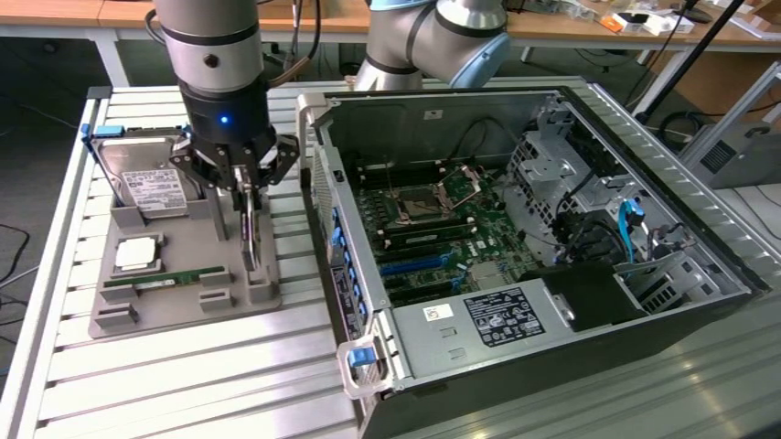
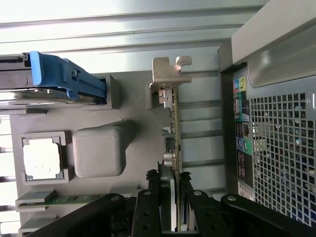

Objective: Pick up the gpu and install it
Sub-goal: 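Pick up the gpu and move the gpu toward the slot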

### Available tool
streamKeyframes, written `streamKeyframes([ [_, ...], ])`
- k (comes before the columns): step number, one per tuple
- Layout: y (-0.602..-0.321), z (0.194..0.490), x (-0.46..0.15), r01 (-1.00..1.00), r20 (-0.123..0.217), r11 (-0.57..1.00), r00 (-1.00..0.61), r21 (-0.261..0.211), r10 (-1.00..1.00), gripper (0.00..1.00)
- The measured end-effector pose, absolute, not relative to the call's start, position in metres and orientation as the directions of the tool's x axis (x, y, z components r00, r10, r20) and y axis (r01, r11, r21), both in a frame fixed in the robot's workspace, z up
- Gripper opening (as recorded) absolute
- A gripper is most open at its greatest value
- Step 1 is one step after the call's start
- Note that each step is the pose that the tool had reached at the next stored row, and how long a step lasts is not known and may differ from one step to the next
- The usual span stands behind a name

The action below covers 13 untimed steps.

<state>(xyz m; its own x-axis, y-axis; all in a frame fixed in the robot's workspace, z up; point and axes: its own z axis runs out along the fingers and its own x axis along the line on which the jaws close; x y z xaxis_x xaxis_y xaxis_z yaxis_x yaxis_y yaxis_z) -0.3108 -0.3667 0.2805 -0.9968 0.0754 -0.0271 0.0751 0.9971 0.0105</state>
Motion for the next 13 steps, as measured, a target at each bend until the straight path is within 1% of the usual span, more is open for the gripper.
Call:
streamKeyframes([
  [13,-0.3667,0.2839,-0.3109,0.075,-0.027,0.997,-0.997,0.011,0.075,0.27],
])
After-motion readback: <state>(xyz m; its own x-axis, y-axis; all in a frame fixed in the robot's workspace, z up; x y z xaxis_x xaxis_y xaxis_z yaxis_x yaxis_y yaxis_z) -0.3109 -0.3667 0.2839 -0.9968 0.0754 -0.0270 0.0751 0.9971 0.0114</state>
